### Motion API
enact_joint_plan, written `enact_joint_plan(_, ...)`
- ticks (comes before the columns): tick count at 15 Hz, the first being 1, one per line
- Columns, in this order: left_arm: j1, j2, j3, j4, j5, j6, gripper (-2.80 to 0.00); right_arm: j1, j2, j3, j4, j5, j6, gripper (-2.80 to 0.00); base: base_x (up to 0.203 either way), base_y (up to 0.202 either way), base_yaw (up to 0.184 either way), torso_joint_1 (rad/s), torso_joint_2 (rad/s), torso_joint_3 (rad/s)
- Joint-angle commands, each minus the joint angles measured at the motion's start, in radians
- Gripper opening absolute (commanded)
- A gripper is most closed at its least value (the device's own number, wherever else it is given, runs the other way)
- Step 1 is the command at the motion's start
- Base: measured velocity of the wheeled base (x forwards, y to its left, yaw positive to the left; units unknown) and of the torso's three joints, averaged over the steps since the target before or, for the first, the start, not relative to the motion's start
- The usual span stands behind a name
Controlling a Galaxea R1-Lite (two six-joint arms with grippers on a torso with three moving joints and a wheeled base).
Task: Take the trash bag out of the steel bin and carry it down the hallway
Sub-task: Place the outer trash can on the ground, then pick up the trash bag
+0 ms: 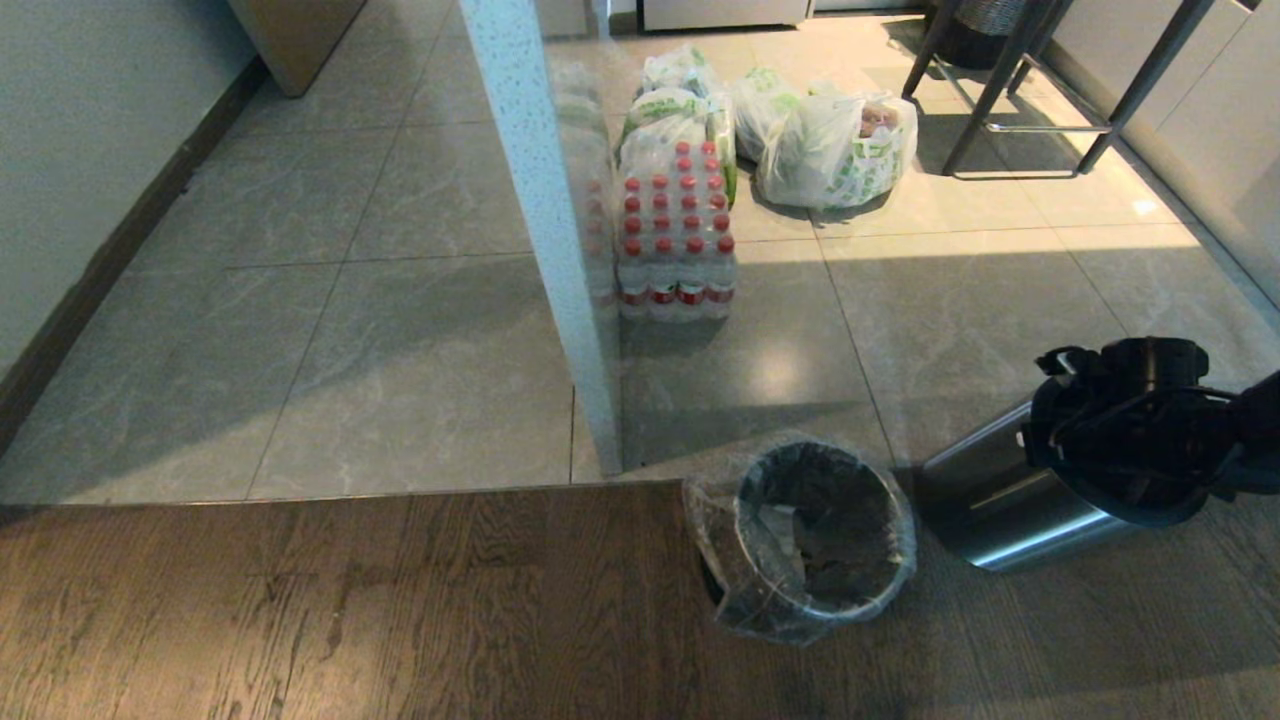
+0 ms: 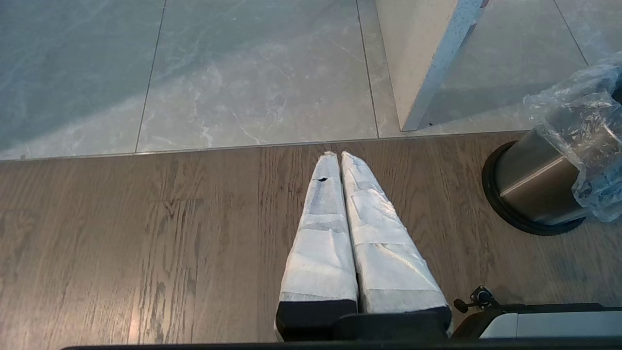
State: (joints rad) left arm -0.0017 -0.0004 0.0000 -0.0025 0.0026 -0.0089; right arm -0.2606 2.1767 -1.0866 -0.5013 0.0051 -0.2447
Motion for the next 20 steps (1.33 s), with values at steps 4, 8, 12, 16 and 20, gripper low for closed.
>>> enact_joint_plan(4, 0.0, 0.0, 0.0, -0.001, 0.0, 0.0, -2.8, -0.002, 0.034, -0.009, 0.009, 0.006, -0.005, -2.43, 0.0, 0.0, 0.0, 0.0, 0.0, 0.0)
enact_joint_plan(8, 0.0, 0.0, 0.002, -0.001, 0.0, 0.0, -2.8, -0.002, 0.001, -0.003, -0.009, 0.02, -0.007, 0.0, 0.0, 0.0, 0.0, 0.0, 0.0, 0.0)
enact_joint_plan(12, 0.0, 0.0, 0.002, -0.001, 0.0, 0.0, -2.8, -0.001, -0.114, 0.02, -0.001, 0.024, -0.006, 0.0, 0.0, 0.0, 0.0, 0.0, 0.0, 0.0)
enact_joint_plan(16, 0.0, 0.0, 0.001, -0.001, 0.0, 0.0, -2.8, 0.013, -0.322, 0.165, 0.116, 0.111, -0.018, -2.8, 0.0, 0.0, 0.0, 0.0, 0.0, 0.0)
enact_joint_plan(20, 0.0, 0.0, 0.002, -0.001, 0.0, 0.0, -2.8, 0.105, -0.427, 0.235, 0.347, 0.206, 0.093, -2.8, 0.0, 0.0, 0.0, 0.0, 0.0, 0.0)
